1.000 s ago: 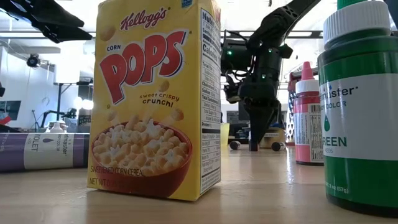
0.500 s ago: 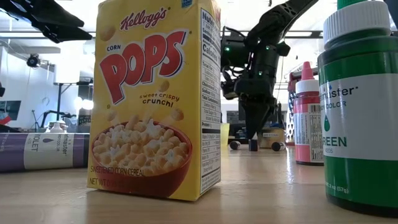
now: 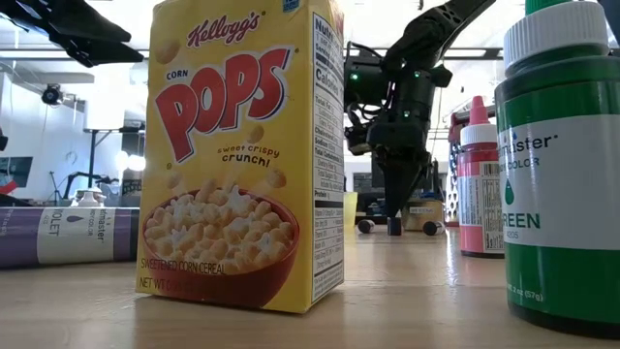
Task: Pick & Place Kitchen Items
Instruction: Put the black food coloring bottle into the yellow bin
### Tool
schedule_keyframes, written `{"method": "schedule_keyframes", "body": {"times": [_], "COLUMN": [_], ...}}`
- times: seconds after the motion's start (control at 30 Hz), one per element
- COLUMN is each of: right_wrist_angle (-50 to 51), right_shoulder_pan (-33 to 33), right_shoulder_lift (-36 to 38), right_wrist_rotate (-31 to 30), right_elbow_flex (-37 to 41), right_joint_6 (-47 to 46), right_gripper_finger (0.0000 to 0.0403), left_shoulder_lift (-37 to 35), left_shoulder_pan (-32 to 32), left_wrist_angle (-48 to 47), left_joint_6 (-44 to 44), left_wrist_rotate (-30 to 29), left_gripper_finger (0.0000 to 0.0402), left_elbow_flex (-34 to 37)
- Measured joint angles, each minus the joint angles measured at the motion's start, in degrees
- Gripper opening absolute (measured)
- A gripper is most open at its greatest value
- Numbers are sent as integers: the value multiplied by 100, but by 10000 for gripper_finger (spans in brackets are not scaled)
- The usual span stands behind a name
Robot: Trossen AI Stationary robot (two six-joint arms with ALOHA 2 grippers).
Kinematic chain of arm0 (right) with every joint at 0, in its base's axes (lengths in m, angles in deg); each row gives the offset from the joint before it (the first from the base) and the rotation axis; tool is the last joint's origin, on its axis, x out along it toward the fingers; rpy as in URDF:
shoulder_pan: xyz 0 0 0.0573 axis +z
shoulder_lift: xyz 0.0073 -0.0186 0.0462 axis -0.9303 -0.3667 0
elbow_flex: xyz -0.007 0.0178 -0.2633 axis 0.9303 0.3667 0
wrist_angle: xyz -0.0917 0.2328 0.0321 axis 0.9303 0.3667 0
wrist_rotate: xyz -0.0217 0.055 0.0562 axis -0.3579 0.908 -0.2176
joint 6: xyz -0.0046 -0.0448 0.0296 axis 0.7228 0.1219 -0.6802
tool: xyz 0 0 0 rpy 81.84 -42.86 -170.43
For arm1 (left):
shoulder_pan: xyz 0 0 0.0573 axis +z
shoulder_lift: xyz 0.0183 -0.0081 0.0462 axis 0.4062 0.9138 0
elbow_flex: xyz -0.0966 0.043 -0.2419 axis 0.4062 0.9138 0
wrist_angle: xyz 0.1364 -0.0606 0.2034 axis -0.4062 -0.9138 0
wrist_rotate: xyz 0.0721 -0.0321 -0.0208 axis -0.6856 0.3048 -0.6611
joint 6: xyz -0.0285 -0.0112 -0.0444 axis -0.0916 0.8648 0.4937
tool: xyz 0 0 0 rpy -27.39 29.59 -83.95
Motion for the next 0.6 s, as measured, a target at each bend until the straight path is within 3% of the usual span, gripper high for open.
{"method": "schedule_keyframes", "body": {"times": [0.17,0.43,0.6], "right_wrist_angle": [-2,0,2], "right_shoulder_pan": [0,0,0], "right_shoulder_lift": [0,0,0], "right_wrist_rotate": [0,4,7], "right_elbow_flex": [-2,-2,-2], "right_joint_6": [22,22,22], "right_gripper_finger": [70,88,76], "left_shoulder_lift": [0,0,0], "left_shoulder_pan": [-2,0,0], "left_wrist_angle": [0,0,0], "left_joint_6": [0,0,0], "left_wrist_rotate": [2,1,2], "left_gripper_finger": [339,339,339], "left_elbow_flex": [0,0,0]}}
